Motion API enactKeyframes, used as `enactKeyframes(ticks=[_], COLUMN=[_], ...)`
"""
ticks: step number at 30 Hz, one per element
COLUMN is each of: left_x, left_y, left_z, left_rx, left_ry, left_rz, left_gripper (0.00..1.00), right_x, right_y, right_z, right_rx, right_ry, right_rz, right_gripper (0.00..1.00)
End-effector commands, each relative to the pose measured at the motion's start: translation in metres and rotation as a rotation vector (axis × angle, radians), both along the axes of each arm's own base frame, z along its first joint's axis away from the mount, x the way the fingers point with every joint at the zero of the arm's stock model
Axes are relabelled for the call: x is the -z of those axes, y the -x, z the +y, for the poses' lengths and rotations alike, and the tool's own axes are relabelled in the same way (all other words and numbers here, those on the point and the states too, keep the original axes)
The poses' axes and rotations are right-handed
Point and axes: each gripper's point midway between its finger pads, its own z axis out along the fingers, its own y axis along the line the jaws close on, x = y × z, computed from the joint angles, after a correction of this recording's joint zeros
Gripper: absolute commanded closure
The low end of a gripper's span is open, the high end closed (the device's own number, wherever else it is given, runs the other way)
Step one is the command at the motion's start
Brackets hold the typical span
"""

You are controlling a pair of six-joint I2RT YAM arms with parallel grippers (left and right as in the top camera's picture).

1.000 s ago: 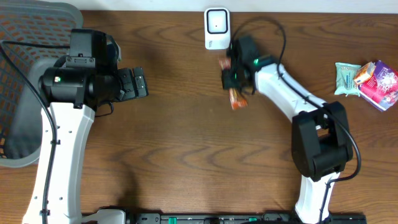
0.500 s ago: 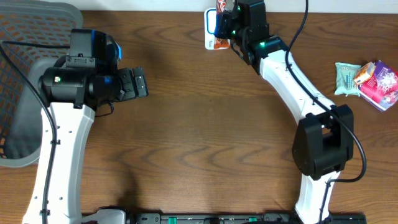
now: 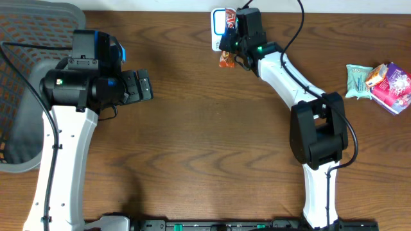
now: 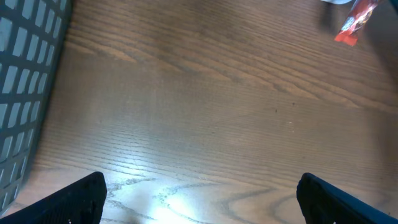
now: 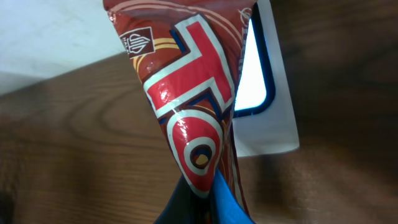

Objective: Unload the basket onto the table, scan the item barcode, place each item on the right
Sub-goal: 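Raise the red bar to the scanner face with the right gripper, then carry the red bar right and drop it beside the other packs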

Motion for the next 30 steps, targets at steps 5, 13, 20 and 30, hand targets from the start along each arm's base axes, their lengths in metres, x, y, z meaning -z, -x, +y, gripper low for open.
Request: enactKeyframes(ticks=[5, 13, 20, 30], left_x=[0.0, 0.0, 0.0, 0.0], left_y=[-0.001, -0.001, -0.001, -0.001], left_z=[0.002, 0.002, 0.002, 0.002], left_rx=[-0.004, -0.003, -0.004, -0.004], left_ry=[-0.007, -0.007, -0.007, -0.007], left_rz=[0.0, 0.0, 0.0, 0.0], left_gripper=[0.02, 0.02, 0.02, 0.02], right_x=[-0.065, -0.093, -0.068, -0.025], right_y=[-0.015, 0.008, 0.069, 0.13], right_z=[-0.024, -0.16, -0.307, -0.415], right_rx=[0.023, 0.33, 0.56, 0.646], right_ry=[0.099, 0.369, 0.613, 0.637], right_rz=[-0.078, 0.112, 0.403, 0.658], right_gripper=[0.99, 0.99, 0.99, 0.76])
